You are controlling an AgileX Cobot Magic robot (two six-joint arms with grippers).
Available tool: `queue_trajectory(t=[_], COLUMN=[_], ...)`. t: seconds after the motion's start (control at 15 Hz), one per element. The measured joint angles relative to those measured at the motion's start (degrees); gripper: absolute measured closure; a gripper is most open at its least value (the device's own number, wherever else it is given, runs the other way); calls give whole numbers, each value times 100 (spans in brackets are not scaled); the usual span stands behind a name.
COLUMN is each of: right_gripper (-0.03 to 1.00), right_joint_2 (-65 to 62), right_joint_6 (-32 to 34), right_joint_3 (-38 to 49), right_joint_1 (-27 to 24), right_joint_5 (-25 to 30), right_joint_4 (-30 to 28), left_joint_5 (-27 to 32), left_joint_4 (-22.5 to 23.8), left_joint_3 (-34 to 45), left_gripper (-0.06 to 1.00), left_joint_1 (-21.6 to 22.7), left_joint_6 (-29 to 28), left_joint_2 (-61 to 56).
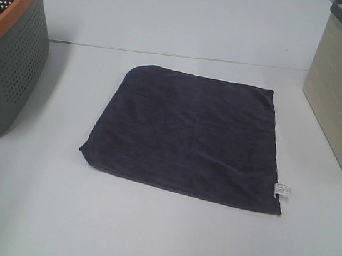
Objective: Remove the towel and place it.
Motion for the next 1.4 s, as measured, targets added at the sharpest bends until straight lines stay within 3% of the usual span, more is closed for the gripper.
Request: queue_trajectory(t=[0.27, 0.4, 0.87, 1.4], right_gripper=[22, 22, 22, 22], right_joint_2=[-1398, -1862, -3254, -3942], right_joint_6=[-17, -126, -390, -441], right_joint_3=[1238, 1513, 1673, 1679], right_joint_1=[0, 0, 0, 0], right_joint_5=[-206, -189, 115, 120], right_joint_4=[195, 315, 922, 940], left_joint_5=[-74, -34, 292, 281], left_joint_4=[-149, -201, -281, -160], left_joint_3=[1312, 1570, 1690, 1719], left_gripper=[7, 7, 7, 10], left_joint_1=[0, 0, 0, 0], left_joint_6=[-6, -6, -23, -195], left_joint_2=[-2017, -2584, -4028, -4137])
